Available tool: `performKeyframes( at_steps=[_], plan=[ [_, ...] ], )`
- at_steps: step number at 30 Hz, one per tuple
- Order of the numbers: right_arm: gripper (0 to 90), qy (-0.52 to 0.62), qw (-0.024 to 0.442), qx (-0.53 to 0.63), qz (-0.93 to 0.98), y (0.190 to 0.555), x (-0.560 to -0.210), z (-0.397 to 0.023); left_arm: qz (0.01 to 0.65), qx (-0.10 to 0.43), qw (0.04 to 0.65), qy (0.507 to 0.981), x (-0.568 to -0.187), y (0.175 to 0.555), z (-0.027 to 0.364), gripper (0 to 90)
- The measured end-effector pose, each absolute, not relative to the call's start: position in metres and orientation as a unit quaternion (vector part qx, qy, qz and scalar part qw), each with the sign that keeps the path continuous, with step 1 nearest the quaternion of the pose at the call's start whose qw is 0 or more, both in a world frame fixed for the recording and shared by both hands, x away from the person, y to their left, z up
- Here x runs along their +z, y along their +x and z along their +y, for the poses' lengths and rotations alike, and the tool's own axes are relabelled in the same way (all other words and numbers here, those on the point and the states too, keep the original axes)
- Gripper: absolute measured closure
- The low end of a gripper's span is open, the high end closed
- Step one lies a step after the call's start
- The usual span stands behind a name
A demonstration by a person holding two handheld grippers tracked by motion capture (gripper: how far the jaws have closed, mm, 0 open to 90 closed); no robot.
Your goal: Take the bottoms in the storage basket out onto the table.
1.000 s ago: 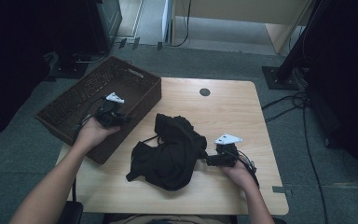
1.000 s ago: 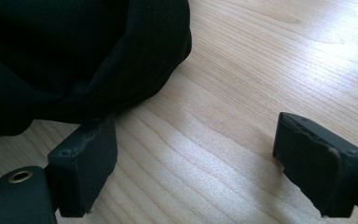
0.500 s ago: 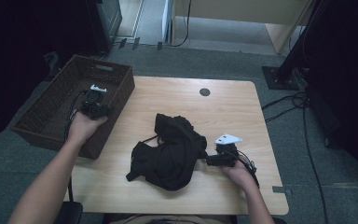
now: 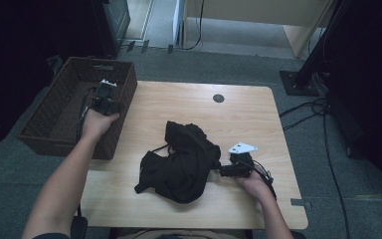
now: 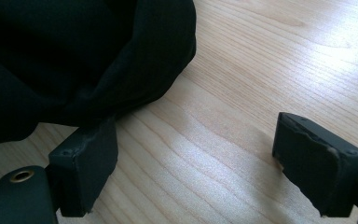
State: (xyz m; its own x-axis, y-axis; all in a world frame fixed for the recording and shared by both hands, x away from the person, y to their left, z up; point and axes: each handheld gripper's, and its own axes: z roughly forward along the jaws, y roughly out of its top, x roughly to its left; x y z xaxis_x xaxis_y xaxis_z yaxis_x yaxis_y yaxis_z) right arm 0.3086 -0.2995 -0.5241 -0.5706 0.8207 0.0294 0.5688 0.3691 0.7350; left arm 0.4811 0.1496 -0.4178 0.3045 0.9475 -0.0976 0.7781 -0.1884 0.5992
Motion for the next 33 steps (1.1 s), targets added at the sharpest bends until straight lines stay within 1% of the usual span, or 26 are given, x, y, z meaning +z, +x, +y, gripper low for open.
performKeyframes(
  at_steps=[4,5,7,11,14,20,22,26,31,33],
  plan=[
    [14.2,0.429,0.174,0.362,0.809,0.309,-0.524,-0.299,0.57,0.142,0.291,0.755,-0.418,0.481,0.152,73.4],
    [14.2,0.429,0.175,0.362,0.809,0.309,-0.524,-0.299,0.566,0.143,0.292,0.757,-0.418,0.48,0.152,72.1],
    [14.2,0.429,0.175,0.362,0.809,0.309,-0.524,-0.299,0.557,0.142,0.291,0.765,-0.417,0.479,0.152,66.6],
    [14.3,0.424,0.174,0.363,0.812,0.309,-0.524,-0.299,0.541,0.15,0.288,0.776,-0.41,0.474,0.152,61.1],
    [14.4,0.42,0.171,0.363,0.814,0.309,-0.524,-0.3,0.536,0.156,0.302,0.773,-0.399,0.469,0.153,59.7],
    [13.9,0.418,0.151,0.36,0.82,0.307,-0.518,-0.301,0.509,0.171,0.313,0.784,-0.383,0.452,0.149,57.2],
    [13.9,0.417,0.154,0.364,0.818,0.306,-0.516,-0.301,0.502,0.161,0.327,0.785,-0.379,0.445,0.146,57.9],
    [14.1,0.419,0.155,0.37,0.814,0.303,-0.507,-0.303,0.475,0.151,0.34,0.798,-0.377,0.43,0.132,56.3],
    [15.2,0.42,0.143,0.368,0.817,0.299,-0.499,-0.303,0.442,0.128,0.354,0.814,-0.384,0.411,0.11,54.3],
    [16.1,0.413,0.147,0.368,0.82,0.297,-0.493,-0.302,0.436,0.122,0.358,0.817,-0.388,0.407,0.103,54.0]
  ],
)
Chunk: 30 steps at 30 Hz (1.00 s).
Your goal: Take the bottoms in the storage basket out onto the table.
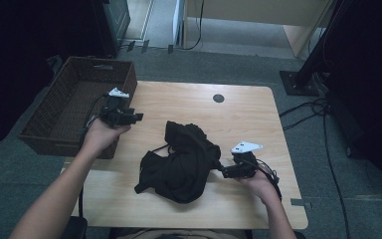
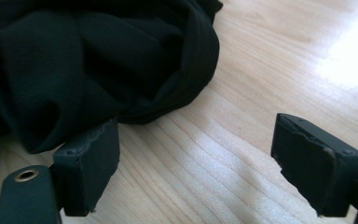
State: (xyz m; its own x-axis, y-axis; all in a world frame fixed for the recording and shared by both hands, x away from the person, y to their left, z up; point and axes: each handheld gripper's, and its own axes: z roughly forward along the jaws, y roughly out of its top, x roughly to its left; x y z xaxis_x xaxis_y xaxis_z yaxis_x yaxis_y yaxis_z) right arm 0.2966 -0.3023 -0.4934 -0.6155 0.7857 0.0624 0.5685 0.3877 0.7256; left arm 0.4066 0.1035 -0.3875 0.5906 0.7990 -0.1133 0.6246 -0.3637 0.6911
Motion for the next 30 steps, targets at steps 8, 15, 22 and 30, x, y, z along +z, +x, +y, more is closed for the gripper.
performKeyframes(
  at_steps=[8,15,22,30],
  plan=[
    [18.5,0.405,0.161,0.357,0.826,0.291,-0.473,-0.3,0.406,0.098,0.362,0.833,-0.4,0.388,0.087,52.5],
    [24.4,0.422,0.16,0.38,0.808,0.284,-0.442,-0.303,0.388,0.095,0.366,0.84,-0.407,0.374,0.08,51.9],
    [26.0,0.397,0.157,0.379,0.821,0.287,-0.439,-0.277,0.378,0.087,0.374,0.842,-0.417,0.364,0.076,51.1],
    [28.8,0.406,0.153,0.37,0.822,0.301,-0.476,-0.25,0.373,0.074,0.386,0.84,-0.431,0.353,0.076,50.0]
  ],
)
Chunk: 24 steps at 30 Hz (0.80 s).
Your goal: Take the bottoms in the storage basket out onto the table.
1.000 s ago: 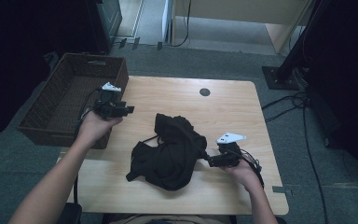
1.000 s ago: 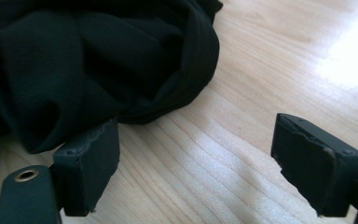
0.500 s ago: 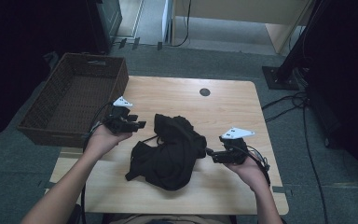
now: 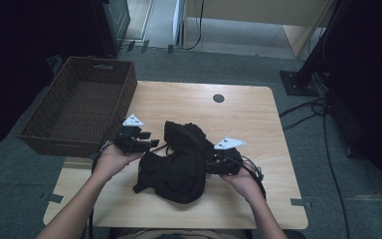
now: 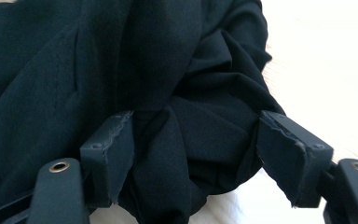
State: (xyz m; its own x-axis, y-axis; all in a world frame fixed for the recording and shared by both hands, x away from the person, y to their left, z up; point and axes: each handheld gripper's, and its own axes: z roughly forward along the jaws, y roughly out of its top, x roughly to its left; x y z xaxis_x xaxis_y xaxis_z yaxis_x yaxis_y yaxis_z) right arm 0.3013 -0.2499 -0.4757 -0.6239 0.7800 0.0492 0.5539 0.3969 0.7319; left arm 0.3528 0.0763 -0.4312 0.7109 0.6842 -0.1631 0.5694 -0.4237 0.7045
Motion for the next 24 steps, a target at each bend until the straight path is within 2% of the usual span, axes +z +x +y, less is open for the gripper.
performKeyframes(
  at_steps=[16,20,24],
  plan=[
    [33.6,0.428,0.136,0.369,0.814,0.341,-0.508,-0.236,0.371,0.048,0.389,0.842,-0.472,0.347,0.071,48.6],
    [35.3,0.428,0.125,0.381,0.81,0.342,-0.494,-0.238,0.37,0.053,0.401,0.836,-0.473,0.344,0.074,48.7],
    [37.0,0.421,0.135,0.39,0.808,0.341,-0.468,-0.244,0.369,0.052,0.402,0.837,-0.476,0.338,0.077,48.7]
  ],
)
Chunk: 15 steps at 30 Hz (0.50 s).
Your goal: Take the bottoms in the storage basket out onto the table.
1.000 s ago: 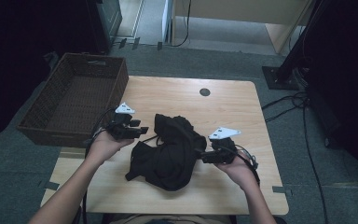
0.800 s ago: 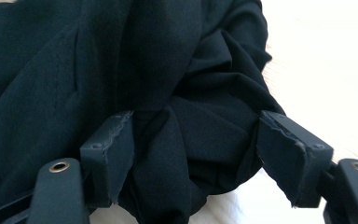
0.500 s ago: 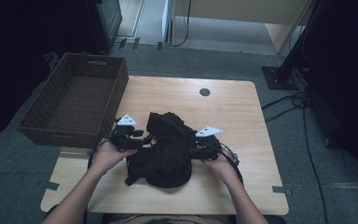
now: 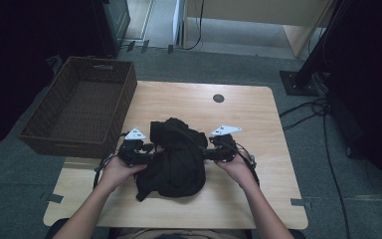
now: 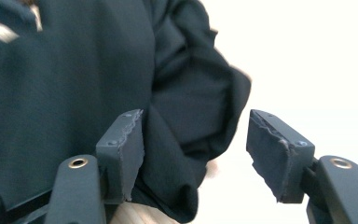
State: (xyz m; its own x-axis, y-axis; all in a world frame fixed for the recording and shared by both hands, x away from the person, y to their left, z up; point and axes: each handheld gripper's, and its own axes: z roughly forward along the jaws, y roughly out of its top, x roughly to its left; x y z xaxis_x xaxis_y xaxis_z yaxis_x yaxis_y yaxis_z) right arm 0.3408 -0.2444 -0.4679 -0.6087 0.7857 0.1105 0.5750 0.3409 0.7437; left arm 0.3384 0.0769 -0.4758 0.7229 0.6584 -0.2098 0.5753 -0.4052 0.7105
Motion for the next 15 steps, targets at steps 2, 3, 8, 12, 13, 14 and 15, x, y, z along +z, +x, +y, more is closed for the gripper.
performKeyframes(
  at_steps=[2,3,8,12,13,14,15],
  plan=[
    [37.2,0.42,0.136,0.394,0.806,0.341,-0.452,-0.247,0.367,0.047,0.401,0.838,-0.477,0.336,0.077,48.1],
    [37.5,0.421,0.137,0.397,0.804,0.34,-0.446,-0.248,0.364,0.047,0.404,0.838,-0.477,0.334,0.077,47.5],
    [37.5,0.4,0.138,0.402,0.812,0.34,-0.421,-0.235,0.356,0.042,0.41,0.839,-0.482,0.328,0.076,44.0],
    [35.7,0.385,0.129,0.403,0.82,0.343,-0.418,-0.217,0.356,0.027,0.396,0.846,-0.49,0.33,0.074,43.9],
    [38.9,0.381,0.122,0.405,0.822,0.344,-0.419,-0.211,0.355,0.027,0.394,0.847,-0.492,0.33,0.073,43.9],
    [41.2,0.377,0.117,0.404,0.825,0.345,-0.421,-0.207,0.351,0.029,0.39,0.851,-0.494,0.33,0.072,43.8],
    [41.9,0.374,0.106,0.399,0.831,0.347,-0.424,-0.202,0.35,0.028,0.39,0.851,-0.496,0.33,0.072,43.4]
  ],
)
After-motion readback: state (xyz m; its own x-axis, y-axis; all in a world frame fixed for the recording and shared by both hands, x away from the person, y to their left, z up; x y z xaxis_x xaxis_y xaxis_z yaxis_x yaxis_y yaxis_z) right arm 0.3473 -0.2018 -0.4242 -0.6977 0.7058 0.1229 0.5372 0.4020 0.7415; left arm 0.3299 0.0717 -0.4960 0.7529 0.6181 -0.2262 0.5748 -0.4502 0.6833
